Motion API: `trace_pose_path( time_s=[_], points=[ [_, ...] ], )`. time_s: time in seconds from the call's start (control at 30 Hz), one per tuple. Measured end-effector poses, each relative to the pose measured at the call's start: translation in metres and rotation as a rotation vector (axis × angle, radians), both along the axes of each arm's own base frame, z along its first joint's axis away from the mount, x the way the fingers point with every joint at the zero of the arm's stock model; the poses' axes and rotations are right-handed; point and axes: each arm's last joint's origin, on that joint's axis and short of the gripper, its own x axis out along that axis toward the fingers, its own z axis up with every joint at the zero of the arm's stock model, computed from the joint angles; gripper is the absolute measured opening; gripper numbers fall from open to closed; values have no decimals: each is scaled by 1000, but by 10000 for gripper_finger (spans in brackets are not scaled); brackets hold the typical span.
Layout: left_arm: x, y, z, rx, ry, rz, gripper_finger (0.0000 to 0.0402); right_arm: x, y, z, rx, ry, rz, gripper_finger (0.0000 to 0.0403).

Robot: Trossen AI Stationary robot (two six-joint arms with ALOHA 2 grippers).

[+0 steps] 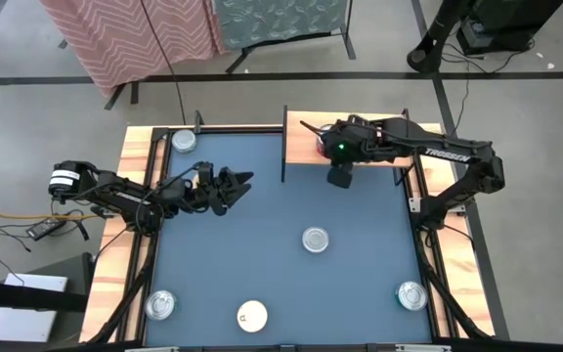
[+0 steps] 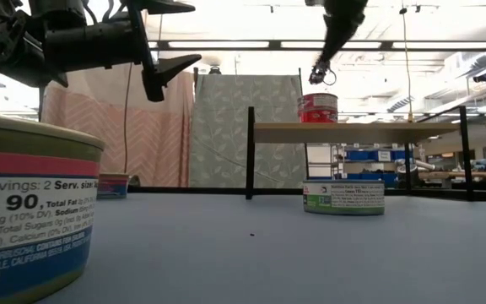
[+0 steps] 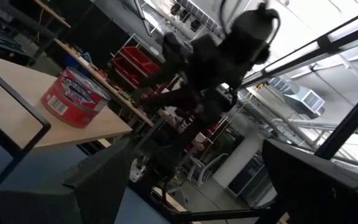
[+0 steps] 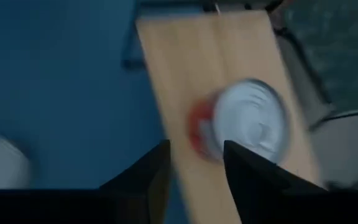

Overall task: Stack canned seafood by type on shelf
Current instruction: Put the top green tuna can on the shelf

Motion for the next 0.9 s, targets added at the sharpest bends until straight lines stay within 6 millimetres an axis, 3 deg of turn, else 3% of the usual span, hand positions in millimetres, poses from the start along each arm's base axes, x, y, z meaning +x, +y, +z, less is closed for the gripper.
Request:
trace_pose_path(
  time_s=[0.27,0.57,0.77,0.9],
  points=[
    [-1,0,3,15,-31,8,362,26,52,-8,184,-273,11,16],
    [-6,1,13,125,-98,80,351,42,84,-43,287,-415,-37,7],
    [-27,10,34,244,-202,-4,297,52,99,-45,307,-650,-184,6],
    [-48,19,47,280,-183,-39,257,49,109,-46,292,-658,-204,5]
  ],
)
